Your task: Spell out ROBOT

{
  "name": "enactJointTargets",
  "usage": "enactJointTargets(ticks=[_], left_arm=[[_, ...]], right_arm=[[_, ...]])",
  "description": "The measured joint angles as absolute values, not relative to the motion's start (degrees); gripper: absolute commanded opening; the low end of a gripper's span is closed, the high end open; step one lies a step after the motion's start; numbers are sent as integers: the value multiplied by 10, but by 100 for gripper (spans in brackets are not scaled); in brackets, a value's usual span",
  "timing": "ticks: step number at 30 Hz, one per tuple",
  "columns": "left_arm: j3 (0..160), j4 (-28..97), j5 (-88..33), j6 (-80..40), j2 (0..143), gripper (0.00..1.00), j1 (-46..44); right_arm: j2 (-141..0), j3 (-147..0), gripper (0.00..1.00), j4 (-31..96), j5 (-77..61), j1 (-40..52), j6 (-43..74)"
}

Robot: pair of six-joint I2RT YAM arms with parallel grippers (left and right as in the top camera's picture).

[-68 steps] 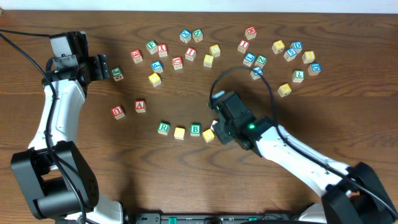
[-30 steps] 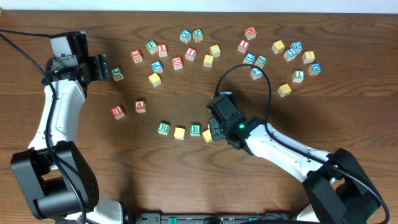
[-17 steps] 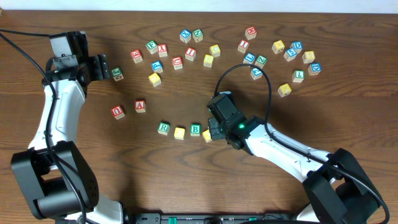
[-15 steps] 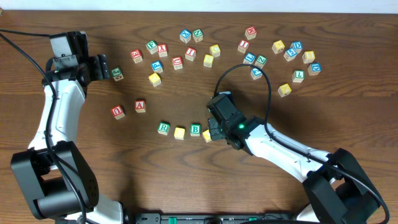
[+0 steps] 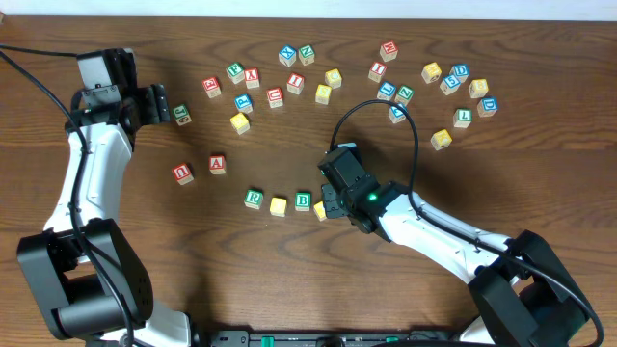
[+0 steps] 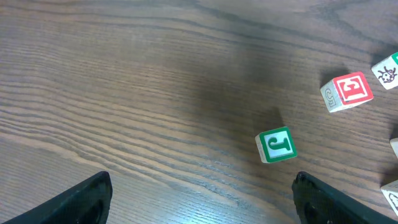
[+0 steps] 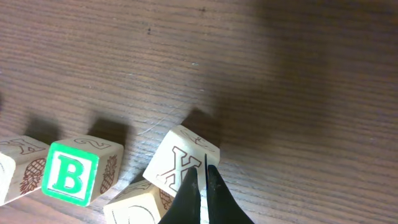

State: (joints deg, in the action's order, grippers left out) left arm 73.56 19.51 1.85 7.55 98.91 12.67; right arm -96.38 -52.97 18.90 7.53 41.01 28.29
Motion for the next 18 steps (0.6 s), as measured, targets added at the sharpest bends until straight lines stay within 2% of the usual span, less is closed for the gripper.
enactJointTargets(ticks=[18], left_arm=[[736, 195, 18, 76, 989, 91, 127]], right_arm=[[-974, -530, 1, 186, 80, 411, 283]])
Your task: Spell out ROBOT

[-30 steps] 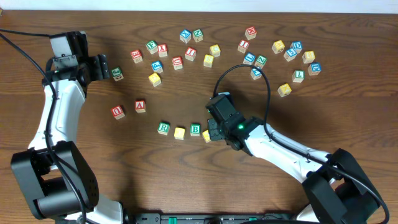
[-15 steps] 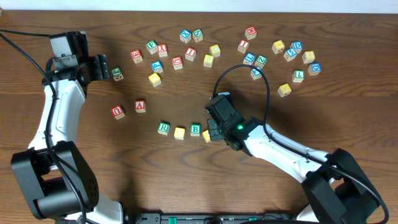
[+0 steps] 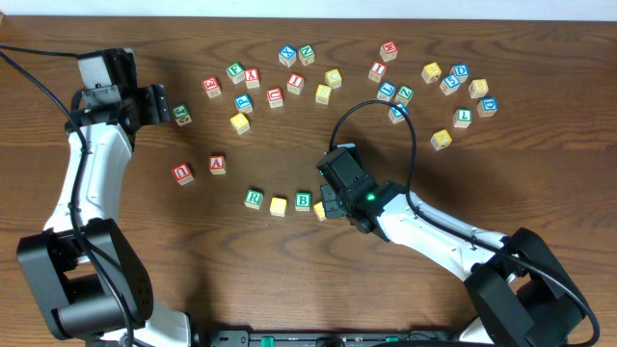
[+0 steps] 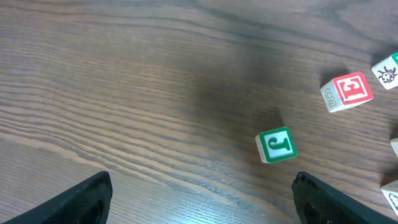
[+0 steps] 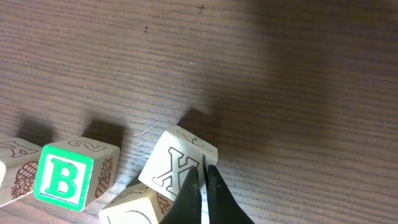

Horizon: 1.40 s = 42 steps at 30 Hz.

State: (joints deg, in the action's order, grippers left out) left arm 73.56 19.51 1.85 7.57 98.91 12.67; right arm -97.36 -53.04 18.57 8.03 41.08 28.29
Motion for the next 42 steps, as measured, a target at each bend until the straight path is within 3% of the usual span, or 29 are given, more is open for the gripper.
enactJointTargets(ticks=[42], left_arm=[[736, 195, 18, 76, 989, 91, 127]], right_arm=[[-995, -502, 1, 212, 98, 380, 263]])
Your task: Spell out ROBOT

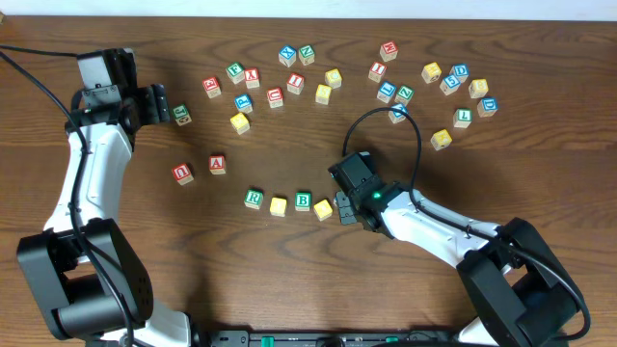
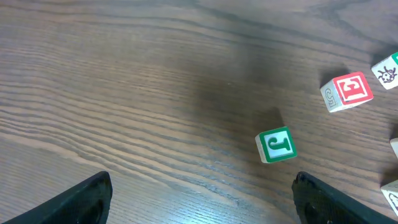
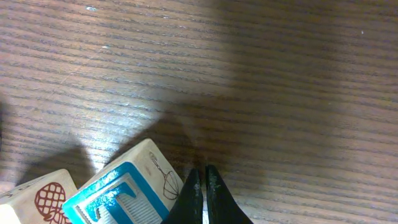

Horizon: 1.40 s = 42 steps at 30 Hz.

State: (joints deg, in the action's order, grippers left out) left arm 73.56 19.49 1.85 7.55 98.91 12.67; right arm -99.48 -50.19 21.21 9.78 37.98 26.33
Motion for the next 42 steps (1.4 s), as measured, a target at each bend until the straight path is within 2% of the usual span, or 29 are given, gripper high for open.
enactJointTargets(ticks=[10, 19, 31, 42], left_arm=[[736, 195, 18, 76, 989, 91, 127], [736, 195, 18, 76, 989, 91, 127], [736, 195, 18, 76, 989, 91, 127], [736, 195, 18, 76, 989, 91, 127]], right_arm=[[-973, -502, 1, 221, 102, 364, 237], [-862, -541, 1, 187, 63, 351, 54], [-979, -542, 1, 191, 26, 312, -37], [-984, -542, 1, 239, -59, 298, -50]])
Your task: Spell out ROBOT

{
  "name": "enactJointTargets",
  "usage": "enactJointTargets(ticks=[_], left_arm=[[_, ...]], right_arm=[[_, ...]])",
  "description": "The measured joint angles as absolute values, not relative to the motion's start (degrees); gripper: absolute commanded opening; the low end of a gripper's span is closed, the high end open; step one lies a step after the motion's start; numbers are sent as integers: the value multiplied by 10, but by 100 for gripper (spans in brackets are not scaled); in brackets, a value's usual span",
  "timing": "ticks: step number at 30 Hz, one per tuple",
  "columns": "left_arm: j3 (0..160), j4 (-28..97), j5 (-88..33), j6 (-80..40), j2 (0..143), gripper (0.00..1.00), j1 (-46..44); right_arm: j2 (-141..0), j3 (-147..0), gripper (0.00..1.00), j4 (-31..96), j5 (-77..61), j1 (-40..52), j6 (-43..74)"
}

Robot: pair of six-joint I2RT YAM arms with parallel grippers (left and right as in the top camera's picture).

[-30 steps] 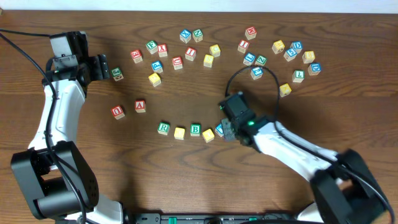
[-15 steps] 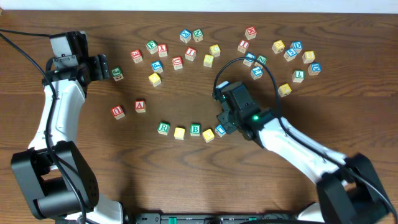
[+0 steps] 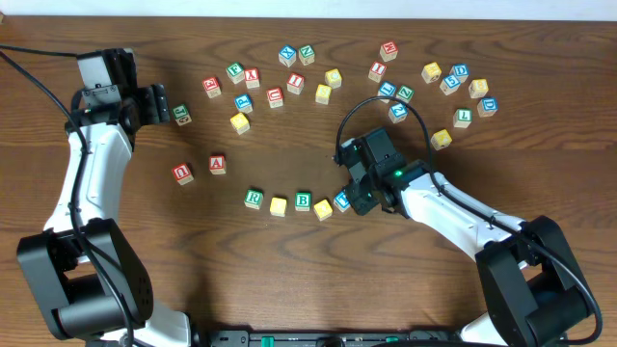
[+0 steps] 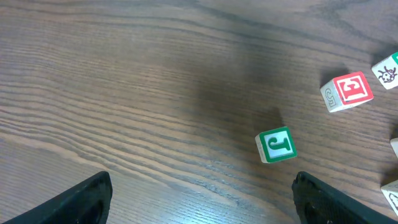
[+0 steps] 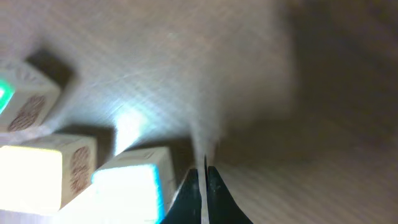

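Observation:
A row of blocks lies mid-table: green R (image 3: pixel 254 199), a yellow block (image 3: pixel 279 205), green B (image 3: pixel 303 200), another yellow block (image 3: pixel 323 209) and a blue-faced block (image 3: pixel 341 201) at the right end. My right gripper (image 3: pixel 354 200) is shut and empty, its tips right beside the blue-faced block (image 5: pixel 134 186). That wrist view is blurred, and the gripper (image 5: pixel 202 180) shows there as a thin closed wedge. My left gripper (image 3: pixel 166 106) stands open at the far left, next to a green J block (image 4: pixel 277 145). Its fingers (image 4: pixel 84 198) hold nothing.
Several loose letter blocks are scattered along the back of the table, among them a red block (image 4: pixel 348 90). A red A block (image 3: pixel 218 164) and another red block (image 3: pixel 182 173) lie left of the row. The right arm's cable (image 3: pixel 381 106) loops over the back blocks.
My right arm has moved up and to the right. The blue-faced block, then half under the gripper, now shows fully at the row's right end. The left arm has not moved.
My shut right gripper first touched a block showing an X, tilted beside the green B and a yellow block. Then it stood further right against a block with a blue face up. Now that blue block ends the row. The left gripper stayed open throughout.

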State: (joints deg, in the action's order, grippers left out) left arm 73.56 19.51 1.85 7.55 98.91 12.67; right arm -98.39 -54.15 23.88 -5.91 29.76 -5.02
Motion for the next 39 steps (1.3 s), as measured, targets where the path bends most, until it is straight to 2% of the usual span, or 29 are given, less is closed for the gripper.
enactJointTargets(ticks=[13, 30, 39], left_arm=[[736, 195, 18, 76, 989, 91, 127], [736, 195, 18, 76, 989, 91, 127], [736, 195, 18, 76, 989, 91, 127]], right_arm=[[-984, -542, 1, 303, -82, 298, -13], [-984, -542, 1, 303, -137, 310, -8], [-984, -542, 1, 300, -104, 312, -38]])
